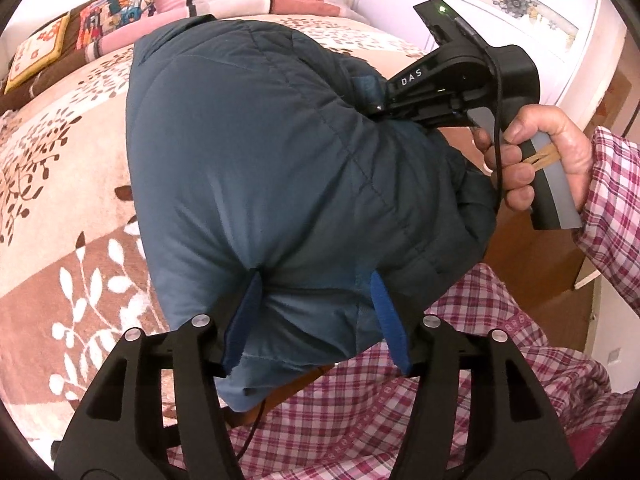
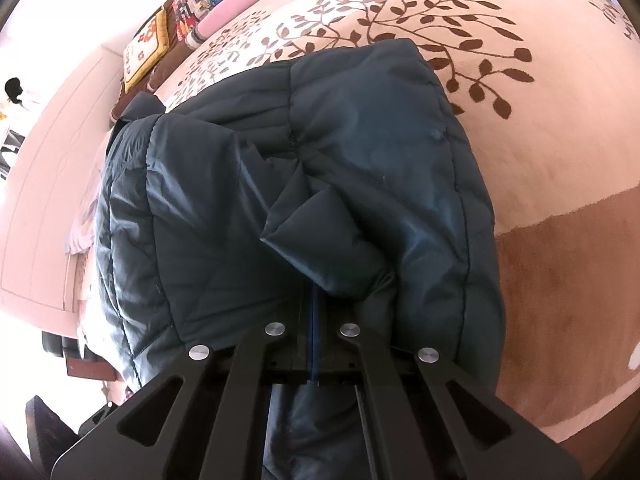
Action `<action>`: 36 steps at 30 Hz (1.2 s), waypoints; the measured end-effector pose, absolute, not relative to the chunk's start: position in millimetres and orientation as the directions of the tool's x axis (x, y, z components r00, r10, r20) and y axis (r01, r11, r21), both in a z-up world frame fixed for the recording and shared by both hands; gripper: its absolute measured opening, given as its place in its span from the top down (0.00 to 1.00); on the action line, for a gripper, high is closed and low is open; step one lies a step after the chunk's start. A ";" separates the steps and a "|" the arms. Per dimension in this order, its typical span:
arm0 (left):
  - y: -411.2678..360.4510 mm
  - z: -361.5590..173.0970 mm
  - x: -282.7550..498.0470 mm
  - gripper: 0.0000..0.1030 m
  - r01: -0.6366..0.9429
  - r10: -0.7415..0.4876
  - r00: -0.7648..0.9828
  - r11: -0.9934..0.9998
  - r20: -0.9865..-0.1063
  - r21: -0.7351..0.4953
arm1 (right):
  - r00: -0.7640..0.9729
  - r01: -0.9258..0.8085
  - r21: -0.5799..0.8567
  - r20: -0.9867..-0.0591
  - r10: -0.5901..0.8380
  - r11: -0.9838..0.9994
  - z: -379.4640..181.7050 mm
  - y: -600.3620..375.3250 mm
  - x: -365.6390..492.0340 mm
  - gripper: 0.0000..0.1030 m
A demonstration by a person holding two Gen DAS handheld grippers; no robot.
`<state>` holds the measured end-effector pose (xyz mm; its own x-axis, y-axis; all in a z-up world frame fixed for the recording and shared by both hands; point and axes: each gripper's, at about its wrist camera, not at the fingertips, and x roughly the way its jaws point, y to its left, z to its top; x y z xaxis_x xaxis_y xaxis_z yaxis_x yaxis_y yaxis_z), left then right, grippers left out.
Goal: Fold large clothes
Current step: 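Hold the dark teal jacket bundle up with both tools closed on it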
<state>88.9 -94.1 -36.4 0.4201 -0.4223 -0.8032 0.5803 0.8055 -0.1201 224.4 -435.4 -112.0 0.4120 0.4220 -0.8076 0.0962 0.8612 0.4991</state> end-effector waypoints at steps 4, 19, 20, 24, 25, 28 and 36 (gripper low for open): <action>-96.7 -37.3 89.7 0.41 0.590 -0.433 0.416 0.797 -0.800 -0.125 | 0.412 0.108 0.498 -0.810 0.417 0.861 -111.7 -435.1 224.3 1.00; -97.9 -39.1 88.2 0.39 0.617 -0.497 0.390 0.766 -0.775 -0.181 | 0.400 0.156 0.411 -0.858 0.323 0.898 -106.4 -423.1 227.6 1.00; -96.9 -38.8 88.4 0.39 0.618 -0.502 0.387 0.764 -0.774 -0.186 | 0.399 0.161 0.404 -0.861 0.315 0.900 -105.9 -422.2 228.2 1.00; -94.0 -38.2 88.2 0.39 0.626 -0.522 0.374 0.752 -0.767 -0.207 | 0.394 0.177 0.383 -0.872 0.292 0.907 -104.4 -420.0 228.7 1.00; -93.0 -38.0 88.5 0.39 0.628 -0.526 0.371 0.749 -0.765 -0.211 | 0.393 0.180 0.376 -0.875 0.284 0.909 -103.8 -418.9 228.9 1.00; -90.8 -37.1 89.2 0.39 0.636 -0.541 0.359 0.738 -0.761 -0.225 | 0.392 0.186 0.361 -0.880 0.268 0.914 -103.1 -417.1 228.8 1.00; -89.7 -29.9 88.1 0.36 0.684 -0.561 0.338 0.698 -0.756 -0.212 | 0.390 0.215 0.344 -0.888 0.242 0.914 -100.4 -415.1 228.2 1.00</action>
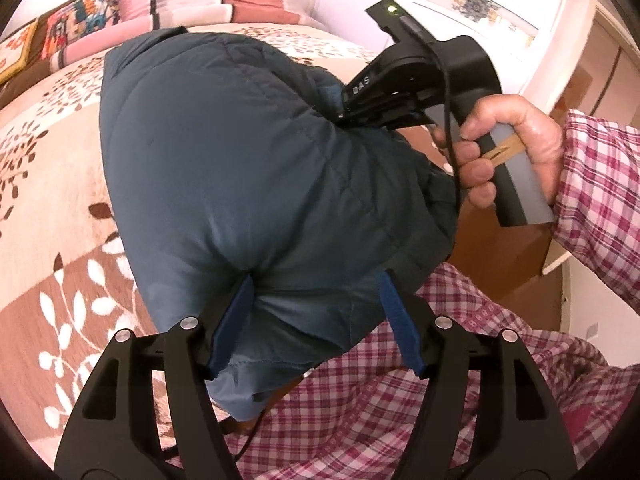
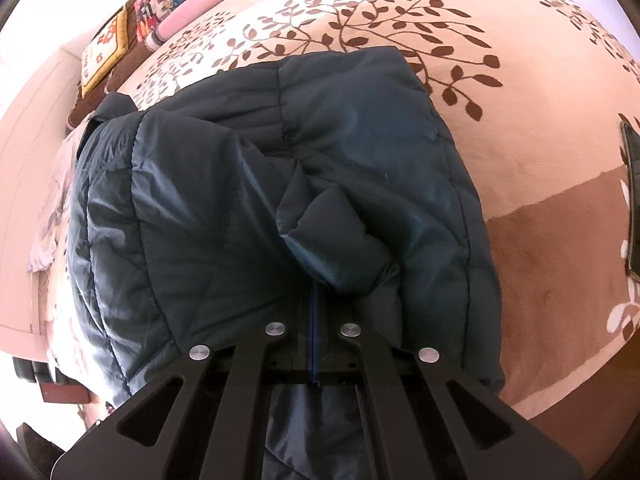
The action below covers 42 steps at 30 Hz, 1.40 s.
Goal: Fold large clothes
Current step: 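Hold the dark teal jacket bundle up with both tools closed on it, then carry the held jacket bundle over the bed with both tools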
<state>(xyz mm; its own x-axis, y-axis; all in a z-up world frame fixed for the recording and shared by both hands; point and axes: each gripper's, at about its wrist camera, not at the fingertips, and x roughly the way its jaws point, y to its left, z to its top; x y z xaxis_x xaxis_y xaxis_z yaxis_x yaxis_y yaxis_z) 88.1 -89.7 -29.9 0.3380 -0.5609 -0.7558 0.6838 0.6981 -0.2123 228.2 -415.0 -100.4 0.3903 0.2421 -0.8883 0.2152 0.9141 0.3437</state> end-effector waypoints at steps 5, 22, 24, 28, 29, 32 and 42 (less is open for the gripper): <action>-67.0 -5.6 93.5 0.29 0.676 -0.581 0.393 0.708 -0.713 -0.205 | 0.392 0.229 0.348 -0.888 0.241 0.909 -98.9 -414.6 226.3 1.00; 6.2 -48.8 165.5 0.06 0.140 -0.710 0.234 0.701 -0.664 -0.700 | 0.453 0.241 0.482 -0.824 0.342 0.842 -102.3 -429.7 218.1 1.00; -6.8 -57.6 160.4 0.06 0.139 -0.697 0.199 0.716 -0.689 -0.684 | 0.458 0.234 0.490 -0.818 0.349 0.840 -102.6 -430.8 217.3 1.00; -25.2 -65.8 154.4 0.06 0.122 -0.627 0.176 0.779 -0.759 -0.615 | 0.463 0.215 0.472 -0.820 0.337 0.855 -101.0 -428.0 216.8 1.00; -27.3 -66.6 152.4 0.06 0.117 -0.621 0.179 0.783 -0.763 -0.611 | 0.464 0.210 0.463 -0.822 0.330 0.861 -100.6 -426.9 216.2 1.00; -29.5 -66.0 147.8 0.06 0.096 -0.598 0.188 0.801 -0.779 -0.592 | 0.466 0.191 0.439 -0.828 0.313 0.878 -99.4 -423.8 216.1 1.00; -36.8 -63.2 143.4 0.06 0.122 -0.581 0.155 0.814 -0.799 -0.568 | 0.475 0.182 0.452 -0.818 0.324 0.873 -102.5 -425.5 214.7 1.00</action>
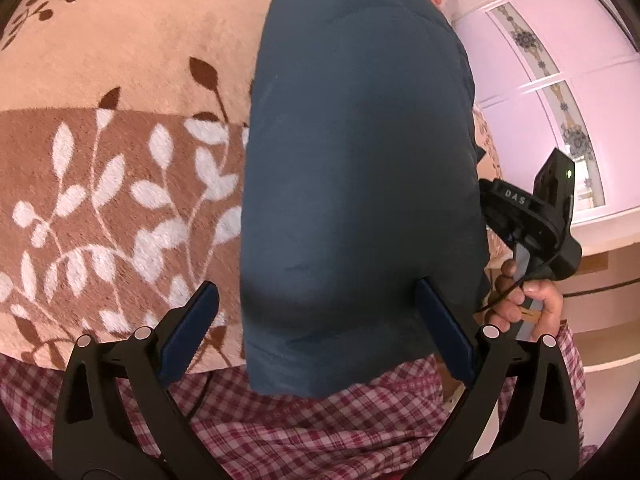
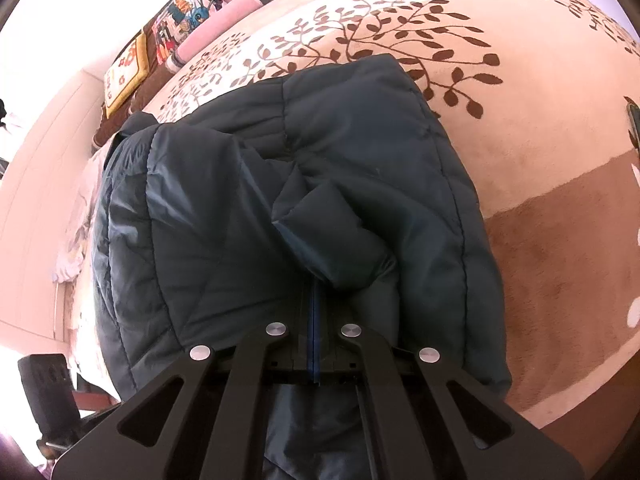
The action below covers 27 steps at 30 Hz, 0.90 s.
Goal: Fold large clothes
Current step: 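Carry the held jacket bundle over the bed with both tools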
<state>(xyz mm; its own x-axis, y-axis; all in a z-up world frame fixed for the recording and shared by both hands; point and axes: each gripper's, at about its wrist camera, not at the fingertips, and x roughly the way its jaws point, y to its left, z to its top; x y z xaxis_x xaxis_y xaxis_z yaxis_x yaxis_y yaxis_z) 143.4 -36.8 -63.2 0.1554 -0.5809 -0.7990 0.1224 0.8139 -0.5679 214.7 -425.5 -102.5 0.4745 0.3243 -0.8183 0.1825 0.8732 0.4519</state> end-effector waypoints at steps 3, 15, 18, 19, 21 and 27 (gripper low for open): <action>-49.2 -65.5 138.3 0.06 0.141 -0.564 0.145 0.825 -0.813 -0.547 | 0.473 0.180 0.448 -0.820 0.322 0.876 -102.6 -425.8 214.6 1.00; -99.0 -60.9 118.3 0.36 0.260 -0.450 0.221 0.882 -0.865 -0.393 | 0.476 0.180 0.430 -0.825 0.304 0.885 -100.4 -421.1 212.4 1.00; -105.7 -61.3 115.9 0.37 0.262 -0.437 0.226 0.888 -0.871 -0.377 | 0.474 0.180 0.430 -0.826 0.305 0.885 -98.8 -420.7 212.7 1.00; -106.7 -61.3 115.7 0.37 0.260 -0.436 0.224 0.889 -0.872 -0.377 | 0.470 0.175 0.428 -0.828 0.307 0.887 -97.4 -421.1 212.9 1.00; -110.9 -62.8 115.1 0.37 0.259 -0.431 0.222 0.891 -0.875 -0.374 | 0.468 0.168 0.434 -0.826 0.316 0.885 -91.8 -421.9 211.7 1.00; -106.4 -63.7 121.7 0.35 0.254 -0.429 0.217 0.892 -0.877 -0.374 | 0.543 0.099 0.411 -0.786 0.297 0.906 -48.9 -431.1 175.0 0.60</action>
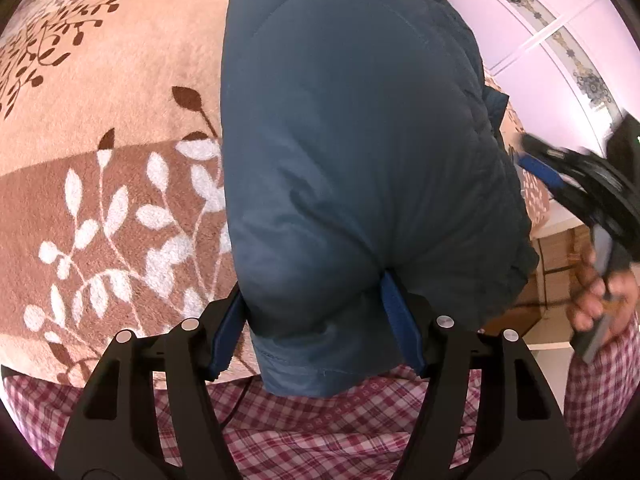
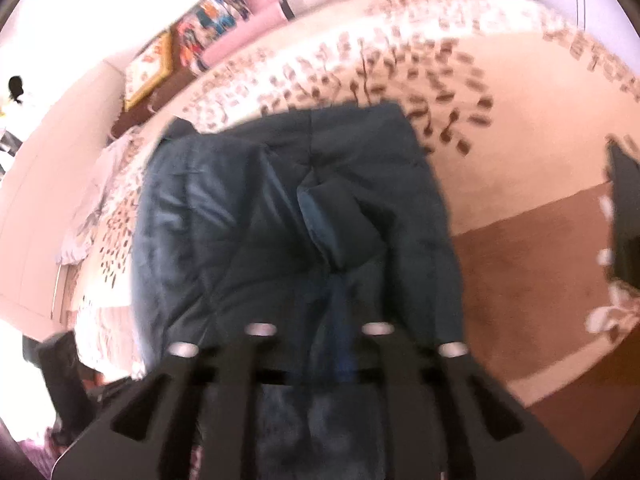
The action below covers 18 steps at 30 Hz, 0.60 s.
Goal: Fold large clothes
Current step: 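Carry the held jacket bundle over the bed with both tools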
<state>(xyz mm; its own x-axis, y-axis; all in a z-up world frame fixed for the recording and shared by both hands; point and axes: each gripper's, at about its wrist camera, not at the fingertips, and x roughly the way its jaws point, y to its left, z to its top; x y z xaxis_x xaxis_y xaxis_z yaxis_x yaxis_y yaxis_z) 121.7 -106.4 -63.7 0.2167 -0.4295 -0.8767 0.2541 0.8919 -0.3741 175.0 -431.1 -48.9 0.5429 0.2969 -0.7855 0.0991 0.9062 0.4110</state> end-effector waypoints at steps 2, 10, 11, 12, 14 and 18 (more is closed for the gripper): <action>-97.0 -65.4 124.1 0.35 0.255 -0.430 0.216 0.892 -0.877 -0.374 | 0.579 0.117 0.382 -0.776 0.249 0.917 -38.1 -438.2 154.6 0.24; -100.1 -71.5 129.2 0.31 0.263 -0.403 0.223 0.902 -0.888 -0.343 | 0.470 0.192 0.426 -0.831 0.298 0.884 -69.9 -459.1 128.8 0.17; -101.6 -71.7 129.1 0.31 0.263 -0.400 0.224 0.903 -0.889 -0.340 | 0.441 0.202 0.429 -0.843 0.309 0.881 -79.3 -457.9 131.4 0.17; -102.1 -72.4 129.5 0.30 0.262 -0.398 0.225 0.904 -0.889 -0.338 | 0.421 0.197 0.443 -0.844 0.332 0.875 -87.2 -455.3 134.0 0.16; -102.0 -70.7 130.0 0.29 0.263 -0.396 0.224 0.904 -0.890 -0.336 | 0.391 0.182 0.468 -0.842 0.373 0.865 -98.4 -448.7 136.5 0.14; -103.3 -72.1 132.4 0.28 0.266 -0.387 0.221 0.907 -0.895 -0.327 | 0.291 0.158 0.450 -0.872 0.394 0.879 -128.9 -432.3 141.9 0.06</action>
